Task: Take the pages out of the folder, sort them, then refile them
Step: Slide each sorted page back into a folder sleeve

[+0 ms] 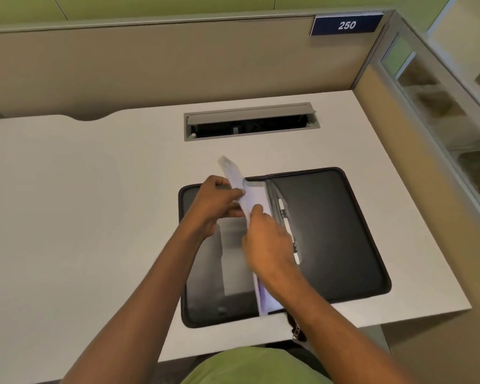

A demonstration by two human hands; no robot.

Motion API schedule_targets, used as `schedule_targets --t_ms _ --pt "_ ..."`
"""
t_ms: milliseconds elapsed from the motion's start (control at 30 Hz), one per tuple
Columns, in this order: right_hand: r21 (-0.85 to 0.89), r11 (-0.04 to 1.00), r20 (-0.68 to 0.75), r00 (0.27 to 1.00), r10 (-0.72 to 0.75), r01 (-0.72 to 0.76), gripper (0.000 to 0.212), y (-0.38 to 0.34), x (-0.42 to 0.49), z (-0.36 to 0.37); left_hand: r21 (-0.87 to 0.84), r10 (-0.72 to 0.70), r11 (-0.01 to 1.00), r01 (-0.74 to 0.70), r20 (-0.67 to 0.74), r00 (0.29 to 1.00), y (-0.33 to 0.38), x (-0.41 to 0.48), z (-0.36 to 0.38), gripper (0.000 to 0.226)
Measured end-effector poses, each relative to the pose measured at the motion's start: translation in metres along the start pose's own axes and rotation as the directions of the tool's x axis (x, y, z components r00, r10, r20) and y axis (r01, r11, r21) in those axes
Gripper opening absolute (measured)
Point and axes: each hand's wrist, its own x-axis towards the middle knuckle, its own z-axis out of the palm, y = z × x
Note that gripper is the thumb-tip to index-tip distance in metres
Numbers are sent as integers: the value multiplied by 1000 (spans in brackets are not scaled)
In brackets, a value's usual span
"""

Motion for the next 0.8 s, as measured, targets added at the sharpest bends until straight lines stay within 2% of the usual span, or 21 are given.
schedule_targets --t_ms 100,167,267,367,533,800 --pt "24 999 -22 999 40 -40 38 37 2 -38 -37 61 998 -59 67 996 7 -4 28 32" --pt "49 996 -21 997 71 -70 30 66 5 -55 -12 112 994 -112 41 993 4 -2 45 25" --pt "92 988 -60 990 129 -124 13 111 16 -68 170 287 946 -275 -52 956 -19 -1 72 21" --pt "128 980 -83 983 163 -152 13 150 25 -71 332 412 860 -389 -1 911 -62 -2 101 35" --pt "195 964 -76 977 199 -182 23 197 32 -65 511 395 770 -381 86 915 -130 8 141 58" --pt "287 948 -73 983 168 -140 31 244 40 -46 629 435 674 -387 85 896 -178 7 172 61"
